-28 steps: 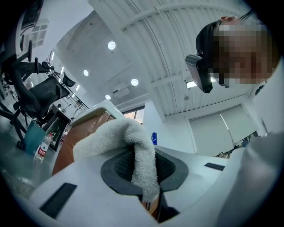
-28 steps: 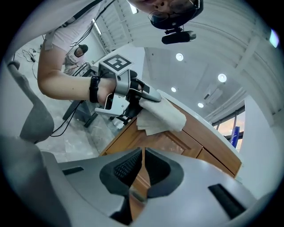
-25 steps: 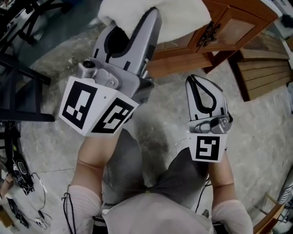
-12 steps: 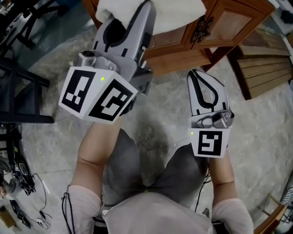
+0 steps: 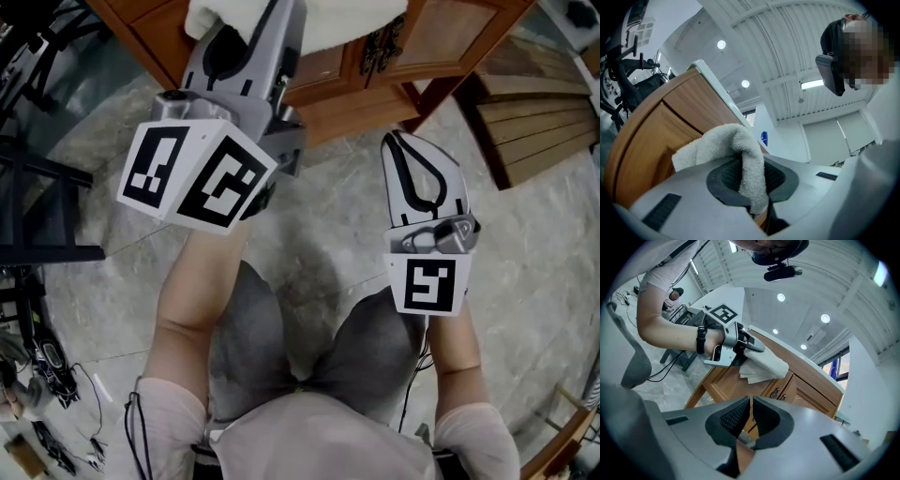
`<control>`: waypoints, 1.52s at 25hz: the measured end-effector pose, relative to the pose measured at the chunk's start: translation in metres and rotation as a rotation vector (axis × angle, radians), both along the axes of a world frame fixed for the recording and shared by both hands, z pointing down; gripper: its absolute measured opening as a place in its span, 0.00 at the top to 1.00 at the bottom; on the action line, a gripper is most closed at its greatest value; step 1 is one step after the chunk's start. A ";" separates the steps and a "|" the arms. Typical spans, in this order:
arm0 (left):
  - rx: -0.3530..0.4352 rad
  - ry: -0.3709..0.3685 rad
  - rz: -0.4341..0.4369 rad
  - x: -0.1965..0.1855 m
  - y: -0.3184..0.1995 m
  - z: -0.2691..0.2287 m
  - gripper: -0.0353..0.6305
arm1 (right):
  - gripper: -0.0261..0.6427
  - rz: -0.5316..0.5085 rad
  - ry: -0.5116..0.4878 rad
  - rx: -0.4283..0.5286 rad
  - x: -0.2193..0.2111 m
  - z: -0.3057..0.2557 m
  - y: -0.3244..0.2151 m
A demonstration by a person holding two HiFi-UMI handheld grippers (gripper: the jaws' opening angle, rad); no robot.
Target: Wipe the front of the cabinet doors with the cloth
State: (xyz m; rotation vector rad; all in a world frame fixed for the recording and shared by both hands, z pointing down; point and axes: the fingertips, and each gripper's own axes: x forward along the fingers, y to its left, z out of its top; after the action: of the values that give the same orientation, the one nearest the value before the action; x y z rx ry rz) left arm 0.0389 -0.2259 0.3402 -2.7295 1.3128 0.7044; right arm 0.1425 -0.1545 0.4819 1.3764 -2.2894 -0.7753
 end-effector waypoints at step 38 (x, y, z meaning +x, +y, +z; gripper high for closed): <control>-0.035 -0.040 -0.191 -0.118 0.056 0.035 0.86 | 0.89 -0.123 0.010 0.010 -0.071 0.015 0.021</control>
State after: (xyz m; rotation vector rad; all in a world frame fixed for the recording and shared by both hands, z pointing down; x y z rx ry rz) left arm -0.0789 -0.1703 0.3756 -2.5829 1.5633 0.6126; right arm 0.0715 -0.1334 0.4969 1.2421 -2.3835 -0.8301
